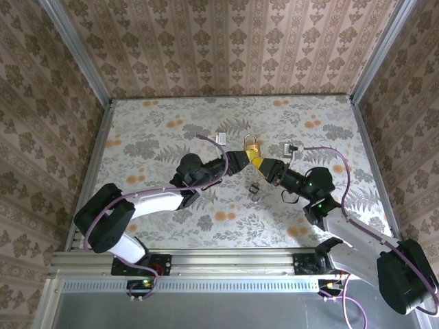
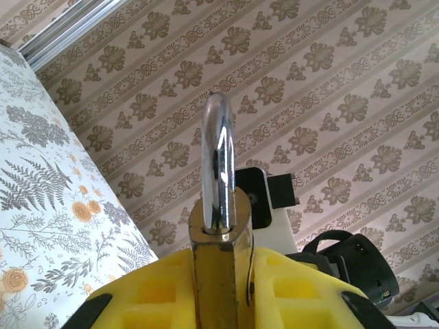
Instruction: Unlock with the key
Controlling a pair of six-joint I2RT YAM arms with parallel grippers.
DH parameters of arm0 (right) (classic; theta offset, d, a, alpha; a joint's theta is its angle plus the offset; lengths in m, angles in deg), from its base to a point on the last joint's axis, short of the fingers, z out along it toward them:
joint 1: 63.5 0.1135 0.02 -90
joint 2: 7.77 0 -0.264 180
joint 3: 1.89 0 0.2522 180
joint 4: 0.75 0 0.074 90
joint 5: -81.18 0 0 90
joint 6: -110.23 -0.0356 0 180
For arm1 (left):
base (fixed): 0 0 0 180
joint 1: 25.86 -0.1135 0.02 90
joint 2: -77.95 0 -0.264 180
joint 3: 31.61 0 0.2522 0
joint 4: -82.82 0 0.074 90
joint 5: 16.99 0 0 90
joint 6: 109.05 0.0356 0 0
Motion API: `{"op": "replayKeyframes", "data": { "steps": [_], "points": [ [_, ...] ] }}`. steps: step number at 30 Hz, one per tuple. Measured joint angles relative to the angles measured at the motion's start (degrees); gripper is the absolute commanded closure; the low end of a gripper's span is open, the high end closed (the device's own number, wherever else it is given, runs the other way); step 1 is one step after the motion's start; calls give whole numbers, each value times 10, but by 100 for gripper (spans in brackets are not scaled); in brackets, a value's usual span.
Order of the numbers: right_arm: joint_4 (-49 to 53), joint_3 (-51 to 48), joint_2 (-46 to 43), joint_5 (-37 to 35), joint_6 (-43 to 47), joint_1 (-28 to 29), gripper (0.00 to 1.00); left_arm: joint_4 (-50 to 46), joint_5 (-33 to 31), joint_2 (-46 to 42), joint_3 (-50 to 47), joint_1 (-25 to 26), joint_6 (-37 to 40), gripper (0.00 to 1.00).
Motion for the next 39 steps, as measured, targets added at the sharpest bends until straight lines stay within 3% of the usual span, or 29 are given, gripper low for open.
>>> {"op": "replayKeyframes", "data": {
  "steps": [9, 17, 22, 33, 34, 36, 39],
  "points": [
    [-55, 2, 42, -3, -22, 0, 99, 20, -18, 0, -5, -2, -5, 100],
    [-158, 35, 119, -2, -89, 5, 100, 37, -34, -18, -3, -16, 25, 100],
    [-199, 122, 155, 3, -138, 14, 100, 38, -25, -49, 45, -35, 65, 100],
    [-274, 348, 248, 23, -267, 23, 100, 49, 67, -40, 230, -81, 90, 100],
    [-278, 354, 254, 23, -274, 22, 92, 49, 70, -37, 235, -85, 90, 100],
    [-279, 356, 265, 25, -288, 18, 64, 48, 75, -33, 233, -94, 87, 100],
    [-226, 331, 262, 44, -281, 3, 46, 44, 84, -32, 203, -109, 77, 100]
  ]
}}
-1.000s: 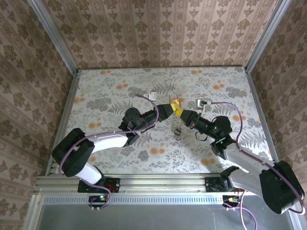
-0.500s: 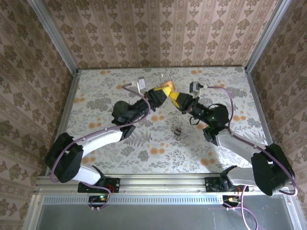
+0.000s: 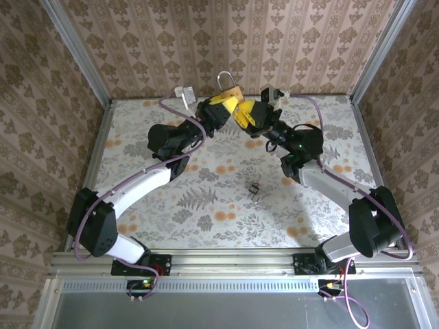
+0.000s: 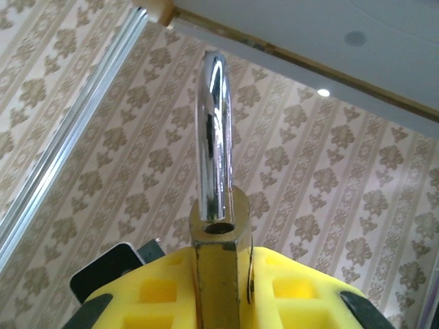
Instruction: Unlock with the key
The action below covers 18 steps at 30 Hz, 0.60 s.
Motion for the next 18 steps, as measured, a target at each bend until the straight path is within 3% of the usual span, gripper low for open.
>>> {"op": "replayKeyframes", "data": {
  "steps": [2, 5, 9, 13, 18],
  "points": [
    [108, -44, -40, 4, 41, -19, 37, -33, 15, -11, -40, -14, -2, 100],
    [367, -68, -142, -11, 162, -53, 28, -165, 33, -52, -99, -24, 28, 100],
    [671, 25, -236, -35, 365, -55, 23, -380, 53, -102, -107, -10, 110, 100],
    [828, 116, -236, -47, 527, -41, 23, -517, 78, -120, -102, 16, 181, 100],
    [928, 114, -183, -54, 633, -5, 24, -615, 97, -119, -102, 35, 235, 100]
  ]
}}
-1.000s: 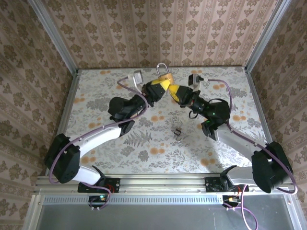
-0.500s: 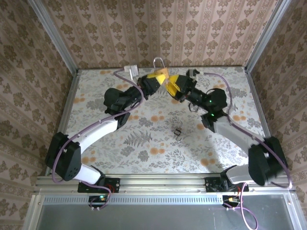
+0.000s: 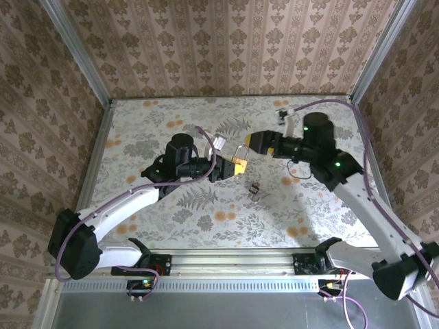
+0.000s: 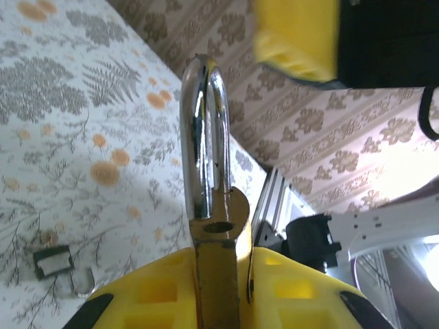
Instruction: Unlock with the key
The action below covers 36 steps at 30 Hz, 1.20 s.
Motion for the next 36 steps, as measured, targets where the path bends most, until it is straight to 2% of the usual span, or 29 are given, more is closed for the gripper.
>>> {"op": "replayKeyframes", "data": {
  "steps": [4, 8, 10, 13, 18, 19, 23, 29, 33, 36],
  "points": [
    [39, -16, 38, -10, 31, 31, 27, -23, 2, 0, 2, 11, 19, 100],
    [48, -23, 48, -21, 39, 45, 34, -49, -4, 0, 16, 27, 38, 100],
    [47, -26, 48, -30, 37, 49, 42, -63, -13, 2, 24, 37, 50, 100],
    [52, -26, 54, -52, 28, 51, 59, -95, -45, 7, 43, 61, 81, 100],
    [88, -26, 87, -104, -7, 53, 71, -165, -141, 15, 73, 109, 139, 100],
    [97, -26, 93, -115, -15, 55, 70, -179, -164, 19, 76, 119, 150, 100],
    [129, -25, 114, -151, -48, 60, 53, -221, -263, 37, 87, 156, 195, 100],
    [158, -18, 145, -176, -72, 76, 43, -271, -384, 68, 109, 191, 239, 100],
    [169, -16, 145, -185, -81, 77, 36, -295, -438, 69, 109, 196, 247, 100],
    [172, -16, 145, -186, -84, 73, 32, -293, -445, 66, 96, 189, 245, 100]
  ]
}}
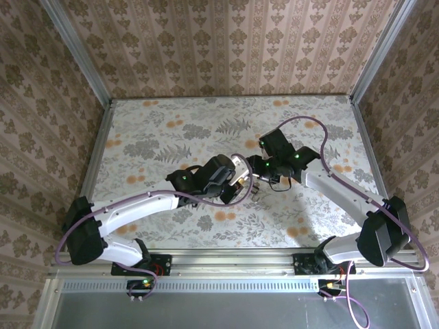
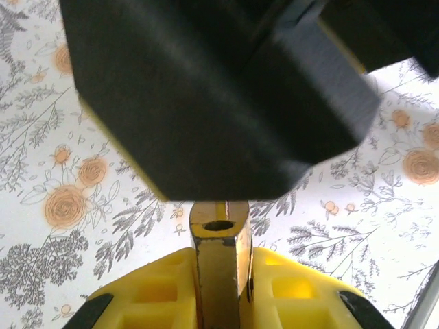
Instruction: Unlock with the key
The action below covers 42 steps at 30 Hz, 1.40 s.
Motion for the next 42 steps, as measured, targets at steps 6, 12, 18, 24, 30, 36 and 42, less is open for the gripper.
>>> {"op": "replayKeyframes", "data": {
  "steps": [6, 12, 18, 24, 30, 36, 42],
  "points": [
    [0, -2, -13, 0, 9, -27, 20, 10, 45, -31, -74, -42, -26, 100],
    [-7, -37, -73, -1, 51, -52, 16, 3, 97, -44, -102, -73, -39, 100],
    [5, -65, -78, -9, 94, -52, 16, -62, 95, -4, -83, -87, -44, 100],
    [7, -120, -96, -2, 95, -51, 15, -109, 78, 48, -53, -82, -47, 100],
    [-38, -154, -103, 25, 100, -51, 19, -52, 223, 46, -53, -84, -59, 100],
    [-61, -101, 11, 70, 103, -52, 31, -43, 241, 46, -39, -39, -51, 100],
    [-71, -73, 104, 100, 83, -24, 38, -51, 132, 46, -29, -3, -31, 100]
  ]
}}
